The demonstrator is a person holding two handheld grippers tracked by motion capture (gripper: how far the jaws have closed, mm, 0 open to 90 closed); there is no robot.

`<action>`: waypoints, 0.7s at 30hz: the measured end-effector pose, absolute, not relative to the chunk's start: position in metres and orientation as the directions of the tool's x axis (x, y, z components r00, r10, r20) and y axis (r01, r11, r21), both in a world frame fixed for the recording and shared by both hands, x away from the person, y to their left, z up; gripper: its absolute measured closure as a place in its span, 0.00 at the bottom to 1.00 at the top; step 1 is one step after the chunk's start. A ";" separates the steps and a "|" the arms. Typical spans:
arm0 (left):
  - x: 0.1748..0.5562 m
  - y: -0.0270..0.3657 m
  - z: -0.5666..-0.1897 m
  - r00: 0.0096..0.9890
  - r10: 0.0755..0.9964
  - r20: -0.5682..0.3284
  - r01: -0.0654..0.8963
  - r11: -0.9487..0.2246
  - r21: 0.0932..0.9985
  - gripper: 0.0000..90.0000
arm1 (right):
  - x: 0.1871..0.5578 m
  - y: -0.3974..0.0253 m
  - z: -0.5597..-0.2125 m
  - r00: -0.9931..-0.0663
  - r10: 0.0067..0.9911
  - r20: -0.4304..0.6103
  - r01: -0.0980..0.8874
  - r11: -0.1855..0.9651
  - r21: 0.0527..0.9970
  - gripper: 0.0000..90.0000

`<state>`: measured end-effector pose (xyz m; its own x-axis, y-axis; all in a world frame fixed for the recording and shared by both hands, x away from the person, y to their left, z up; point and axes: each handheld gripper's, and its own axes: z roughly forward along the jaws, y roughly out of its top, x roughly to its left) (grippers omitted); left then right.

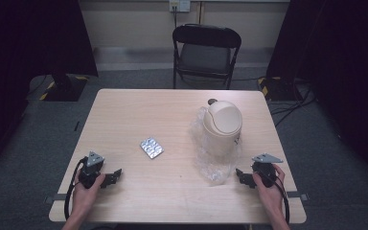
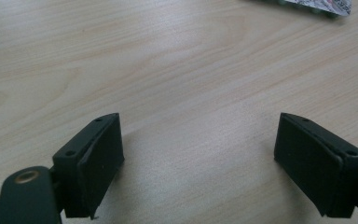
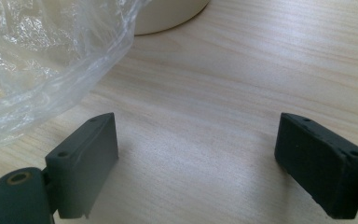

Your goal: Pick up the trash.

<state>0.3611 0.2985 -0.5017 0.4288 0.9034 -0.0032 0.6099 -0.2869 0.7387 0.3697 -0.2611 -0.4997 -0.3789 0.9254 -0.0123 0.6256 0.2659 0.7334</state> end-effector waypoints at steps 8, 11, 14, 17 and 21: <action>0.361 0.298 -0.502 0.429 0.903 -0.003 0.610 -0.287 0.739 0.17 | 0.370 -0.264 -0.496 -0.386 0.922 -0.002 0.625 0.263 0.735 0.15; 0.361 0.299 -0.502 0.429 0.903 -0.004 0.610 -0.287 0.739 0.17 | 0.368 -0.264 -0.489 -0.399 0.917 0.001 0.606 0.263 0.751 0.15; 0.361 0.299 -0.502 0.433 0.901 -0.005 0.609 -0.288 0.739 0.16 | 0.367 -0.261 -0.478 -0.428 0.904 0.014 0.584 0.265 0.767 0.15; 0.361 0.299 -0.502 0.435 0.901 -0.003 0.608 -0.291 0.739 0.16 | 0.369 -0.258 -0.468 -0.464 0.885 0.037 0.571 0.267 0.776 0.15; 0.361 0.299 -0.502 0.434 0.901 -0.006 0.609 -0.289 0.739 0.16 | 0.374 -0.255 -0.455 -0.491 0.869 0.063 0.555 0.257 0.791 0.15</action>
